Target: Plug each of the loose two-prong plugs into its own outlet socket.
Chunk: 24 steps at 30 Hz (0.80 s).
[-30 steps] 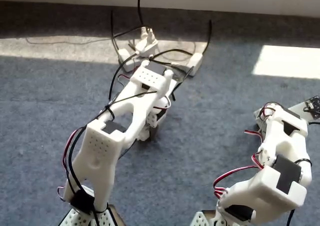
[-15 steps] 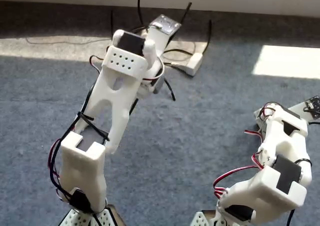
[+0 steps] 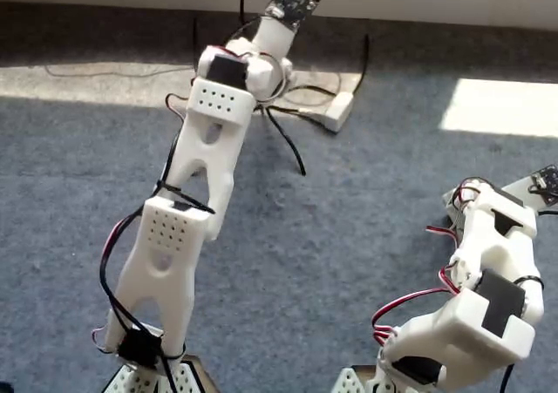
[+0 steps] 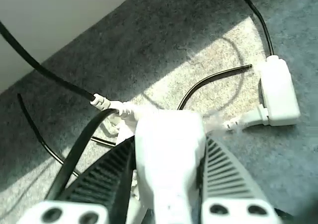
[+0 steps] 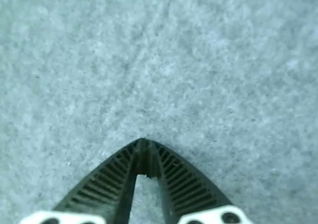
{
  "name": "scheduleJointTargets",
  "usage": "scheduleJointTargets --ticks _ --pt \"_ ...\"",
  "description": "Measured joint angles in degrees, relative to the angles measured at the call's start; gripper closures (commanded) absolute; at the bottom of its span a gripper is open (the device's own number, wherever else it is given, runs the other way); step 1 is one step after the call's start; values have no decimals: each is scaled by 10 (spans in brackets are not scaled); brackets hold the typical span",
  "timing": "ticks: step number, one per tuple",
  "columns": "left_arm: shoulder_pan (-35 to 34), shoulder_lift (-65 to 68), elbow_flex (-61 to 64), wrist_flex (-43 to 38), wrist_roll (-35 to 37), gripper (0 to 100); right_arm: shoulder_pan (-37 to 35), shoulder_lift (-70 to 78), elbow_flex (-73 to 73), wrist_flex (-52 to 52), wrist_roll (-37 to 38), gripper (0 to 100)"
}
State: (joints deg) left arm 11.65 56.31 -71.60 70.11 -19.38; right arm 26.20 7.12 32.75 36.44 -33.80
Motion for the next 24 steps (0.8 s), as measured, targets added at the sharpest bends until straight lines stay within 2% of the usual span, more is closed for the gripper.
scheduleJointTargets --ticks 4,11,16,24 --pt "-3 74 -12 -87 -16 915 0 0 0 0 0 990" --pt "0 128 -15 -164 -18 899 0 0 0 -1 3 990" --pt "1 135 -16 -170 -18 788 -3 0 0 -1 3 990" --pt "-1 135 -16 -159 -18 782 -4 0 0 -1 3 990"
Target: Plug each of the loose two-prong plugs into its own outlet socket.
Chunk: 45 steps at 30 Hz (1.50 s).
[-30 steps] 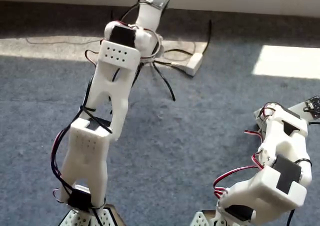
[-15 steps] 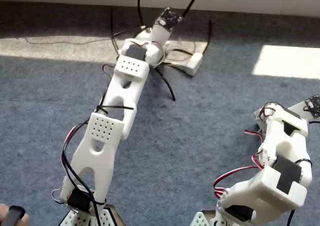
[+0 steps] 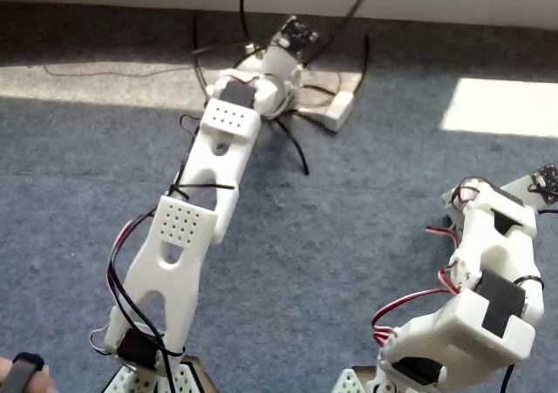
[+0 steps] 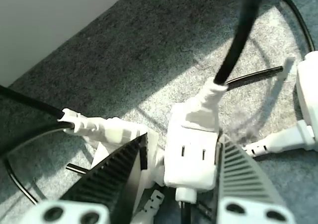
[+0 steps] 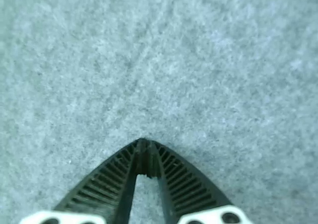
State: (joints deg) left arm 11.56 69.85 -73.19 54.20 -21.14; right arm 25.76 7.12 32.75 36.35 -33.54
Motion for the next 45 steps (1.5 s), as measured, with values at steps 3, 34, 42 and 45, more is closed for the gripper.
scheduleJointTargets --ticks 3,34,42,45 --pt "-1 0 -5 0 0 781 -2 0 0 0 1 990" --pt "-85 -620 -171 470 134 899 -108 -26 -24 34 2 991" --pt "-97 -923 132 470 143 902 -207 -245 -91 129 158 991" --pt "-98 -1049 265 470 178 902 -244 -328 -91 135 238 991"
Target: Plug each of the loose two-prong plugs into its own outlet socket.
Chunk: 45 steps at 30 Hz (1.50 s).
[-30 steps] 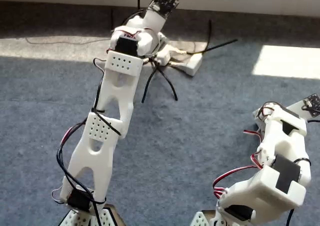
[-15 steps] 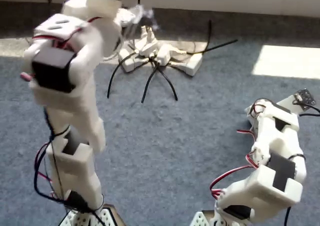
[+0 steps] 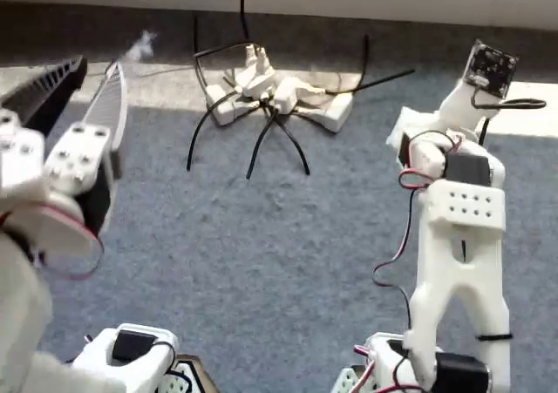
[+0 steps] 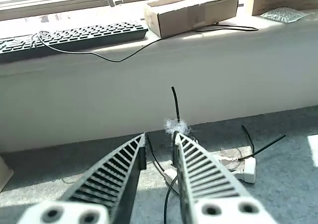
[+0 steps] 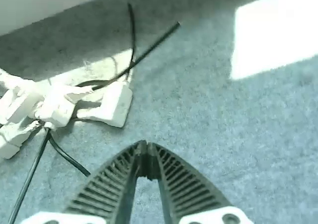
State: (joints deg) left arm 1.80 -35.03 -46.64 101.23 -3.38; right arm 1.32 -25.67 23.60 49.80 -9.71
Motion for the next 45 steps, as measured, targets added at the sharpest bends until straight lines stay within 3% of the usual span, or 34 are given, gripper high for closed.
scheduleJointTargets --ticks 5,17,23,27,32,41,45 --pt "0 -165 194 0 42 902 -25 -126 68 1 43 991" --pt "0 -495 599 -6 47 898 -91 -549 381 1 55 990" --pt "0 -673 884 -135 47 898 -114 -765 578 5 152 990" --pt "-28 -680 1042 -200 47 898 -113 -774 651 28 149 990" --pt "-48 -686 1154 -215 47 898 -111 -783 662 29 103 990" --pt "-54 -687 1378 -283 47 902 -105 -789 716 28 97 990" --pt "-54 -687 1427 -289 47 899 -106 -789 717 84 97 990"
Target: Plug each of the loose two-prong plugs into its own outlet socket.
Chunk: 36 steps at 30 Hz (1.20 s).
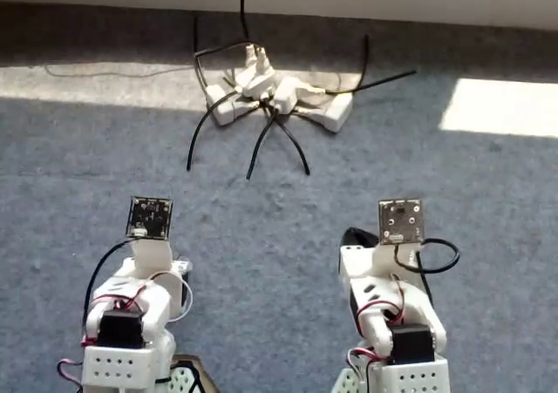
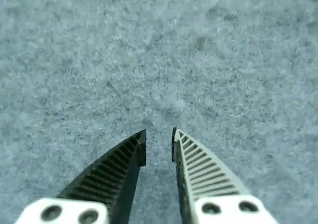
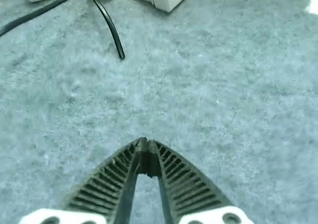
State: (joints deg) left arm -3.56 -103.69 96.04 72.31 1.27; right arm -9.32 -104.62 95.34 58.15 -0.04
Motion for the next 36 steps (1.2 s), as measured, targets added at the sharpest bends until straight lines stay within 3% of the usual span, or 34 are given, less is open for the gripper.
scheduleJointTargets --ticks 6,15,36 --pt "0 0 1 39 -7 902 6 0 0 113 0 990" --pt "0 0 3 39 -7 902 105 0 0 130 -3 990" --pt "0 0 3 39 -7 902 107 0 0 130 -3 990"
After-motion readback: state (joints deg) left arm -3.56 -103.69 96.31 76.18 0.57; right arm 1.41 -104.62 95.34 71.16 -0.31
